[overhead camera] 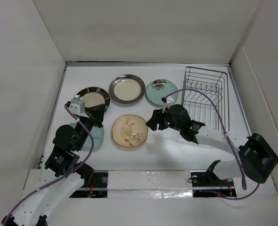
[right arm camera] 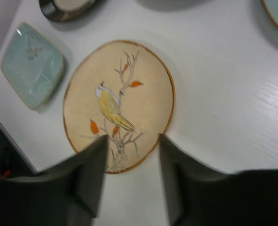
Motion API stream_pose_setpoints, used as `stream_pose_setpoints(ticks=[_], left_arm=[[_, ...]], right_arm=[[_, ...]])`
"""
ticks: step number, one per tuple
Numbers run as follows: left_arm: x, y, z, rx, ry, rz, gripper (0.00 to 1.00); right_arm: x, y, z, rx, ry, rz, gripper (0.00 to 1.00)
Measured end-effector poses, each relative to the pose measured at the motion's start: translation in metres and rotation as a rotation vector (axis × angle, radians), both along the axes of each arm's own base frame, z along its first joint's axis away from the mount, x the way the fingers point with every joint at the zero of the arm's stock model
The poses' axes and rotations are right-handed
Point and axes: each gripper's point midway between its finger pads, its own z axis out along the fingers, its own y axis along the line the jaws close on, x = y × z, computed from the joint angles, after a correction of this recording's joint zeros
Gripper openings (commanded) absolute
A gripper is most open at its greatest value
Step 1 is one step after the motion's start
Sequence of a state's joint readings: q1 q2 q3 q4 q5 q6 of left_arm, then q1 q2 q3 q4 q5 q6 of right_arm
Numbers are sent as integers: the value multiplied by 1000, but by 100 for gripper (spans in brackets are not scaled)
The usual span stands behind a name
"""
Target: Load the plates into the dish rack
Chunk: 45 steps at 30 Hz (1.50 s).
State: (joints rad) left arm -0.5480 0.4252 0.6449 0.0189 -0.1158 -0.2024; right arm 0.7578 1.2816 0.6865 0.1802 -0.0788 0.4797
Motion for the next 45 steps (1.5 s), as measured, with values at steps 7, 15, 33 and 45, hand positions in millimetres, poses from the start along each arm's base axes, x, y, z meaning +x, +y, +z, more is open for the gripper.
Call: stream_pose_setpoints(ticks=[7,15,33,45], left_arm=[[1,-3,-3,12,7,-10,40],[2,-4,-5,20,15,-11,42],[1,-2,-3,15,7,-8,42],[-4,-1,1,-1,-4,-14,41]], right_arm=[[-1,12,-62,-31,179,9,78],[-2,19,-105,-16,328,-45,58],[7,50,-101,157,389,-34,0],[51,-69,66,90,-106,-352,0]])
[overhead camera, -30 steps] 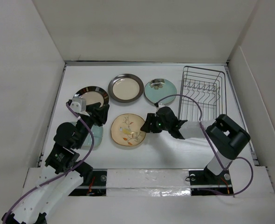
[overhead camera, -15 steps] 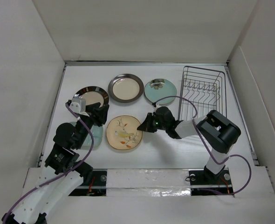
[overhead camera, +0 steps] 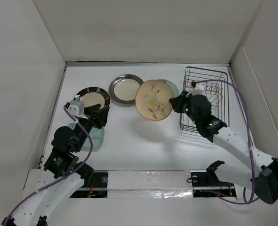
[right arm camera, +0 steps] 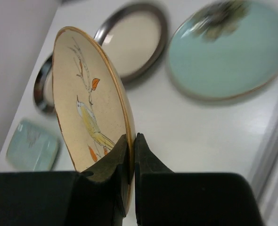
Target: Load the plates into the dish rack
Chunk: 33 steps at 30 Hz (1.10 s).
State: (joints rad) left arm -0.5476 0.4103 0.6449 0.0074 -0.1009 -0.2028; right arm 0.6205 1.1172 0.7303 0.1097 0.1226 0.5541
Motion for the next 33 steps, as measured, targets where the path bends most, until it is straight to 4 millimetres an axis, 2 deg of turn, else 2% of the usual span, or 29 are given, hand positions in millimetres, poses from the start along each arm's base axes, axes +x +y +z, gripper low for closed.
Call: stream_pose_setpoints(ticks=[2,4,6,9,12,15,19,23,29,33], left_arm=[[-3,-1,3,-11,-8,-13,41],[-7,-2,6,-20,-19,-26,41],[-10,-2,9,-28,-30,-37,41],[-13,-2,12,-35,-40,-48,41],[-16,-2,15,-41,-51,-55,41],[-19,-3,17,-47,-58,-67,41],[-20,-4,17,-50,-59,-78,41],[-25,-2,22,-63,-79,-82,41],[-28,-1,25,-72,-88,-86,41],[-28,-2,25,-72,-88,-88,41]], right_arm=[[19,-42,34,-11,-77,-152,0],[39,-97,65,-38,-145,-351,0],[49,-150,84,-72,-187,-539,0],[47,-224,99,-159,-211,-805,0],[37,-275,108,-290,-204,-1011,0],[40,-303,119,-402,-197,-1127,0],[58,-325,128,-542,-201,-1227,0],[69,-336,116,-672,-170,-1238,0],[72,-357,91,-801,-90,-1250,0],[74,-359,82,-848,-62,-1223,0]])
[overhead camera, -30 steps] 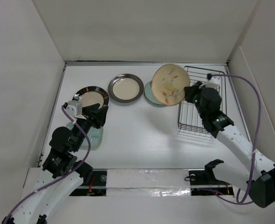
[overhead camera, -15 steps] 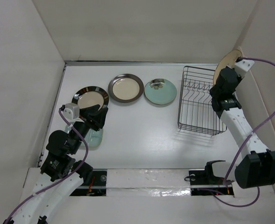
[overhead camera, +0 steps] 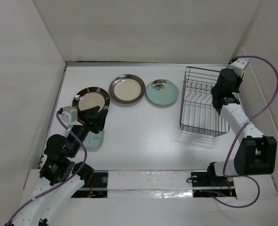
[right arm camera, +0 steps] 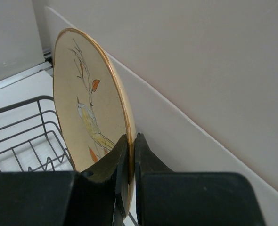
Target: Load the plates into the dish rack
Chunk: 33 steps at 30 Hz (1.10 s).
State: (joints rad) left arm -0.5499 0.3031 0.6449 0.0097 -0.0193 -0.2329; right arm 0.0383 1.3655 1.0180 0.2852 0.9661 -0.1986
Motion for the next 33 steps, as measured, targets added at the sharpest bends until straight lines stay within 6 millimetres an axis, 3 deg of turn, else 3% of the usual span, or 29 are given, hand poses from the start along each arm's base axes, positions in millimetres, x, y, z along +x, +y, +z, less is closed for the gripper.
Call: stream_pose_setpoints(ticks=[15,24,33], left_arm=[[-2,2,3,-8,-11,4,41],[-2,3,3,-8,-11,6,41],[3,1,-2,3,10,11,41]], right_arm=[[15,15,-43,35,138,83,0],[16,36,-55,28,186,117,1],[28,56,-94,31,266,142,6]])
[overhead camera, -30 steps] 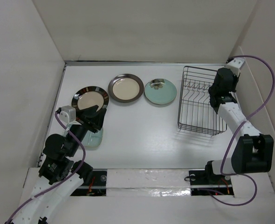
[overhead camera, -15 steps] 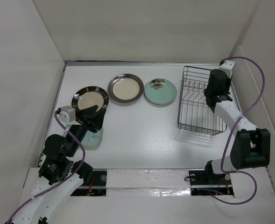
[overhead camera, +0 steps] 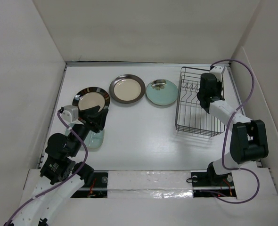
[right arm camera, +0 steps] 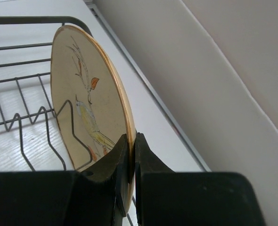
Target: Load the plates into the dish rack
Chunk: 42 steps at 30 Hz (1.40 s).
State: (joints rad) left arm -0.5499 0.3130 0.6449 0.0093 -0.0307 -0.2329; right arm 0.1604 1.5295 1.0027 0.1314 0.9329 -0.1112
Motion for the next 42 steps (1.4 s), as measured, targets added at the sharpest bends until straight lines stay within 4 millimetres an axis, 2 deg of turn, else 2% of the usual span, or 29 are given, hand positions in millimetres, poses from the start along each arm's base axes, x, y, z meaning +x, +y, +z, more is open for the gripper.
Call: stream_pose_setpoints(ticks=[4,10,12,14,16,17,18,20,24,26,27,29,30,32,33,35,36,37,40,42], left_arm=[[2,-1,-2,6,10,1,41],[9,-5,-10,24,39,0,41],[11,-7,-13,30,49,0,40],[13,-8,-15,35,58,2,40],[14,-8,-17,38,64,5,40],[15,-8,-17,39,66,7,40],[15,-7,-17,40,67,9,40],[16,-7,-18,40,69,10,40],[17,-8,-19,43,75,10,40],[18,-9,-21,48,82,10,38],[19,-10,-23,50,87,10,25],[21,-10,-24,50,96,15,9],[22,-9,-25,52,99,20,0],[23,-7,-27,52,104,33,0],[24,-7,-27,52,106,39,0],[25,-4,-27,52,109,54,0],[26,-3,-28,51,110,59,0],[26,-3,-28,52,112,63,0],[28,0,-29,52,116,81,2],[30,2,-31,55,121,97,11]], right_arm=[[2,-3,0,-5,-11,-15,12],[11,-25,3,66,-60,-13,20],[18,-34,8,92,-84,-15,28],[30,-42,17,109,-113,-15,30],[42,-45,29,127,-150,-7,47],[47,-45,34,135,-167,-1,54],[50,-44,38,143,-182,4,71],[52,-39,44,159,-204,8,82],[49,-23,51,187,-217,31,86],[45,-9,61,200,-235,60,85],[44,2,69,208,-253,84,82],[41,30,87,231,-293,153,72],[40,50,97,249,-316,205,41],[37,97,112,297,-351,324,11],[35,122,116,328,-362,388,0],[32,179,118,413,-370,528,0],[32,198,117,458,-375,575,0],[26,240,110,513,-352,672,0],[13,344,83,681,-283,894,3],[1,412,54,766,-199,1016,12]])
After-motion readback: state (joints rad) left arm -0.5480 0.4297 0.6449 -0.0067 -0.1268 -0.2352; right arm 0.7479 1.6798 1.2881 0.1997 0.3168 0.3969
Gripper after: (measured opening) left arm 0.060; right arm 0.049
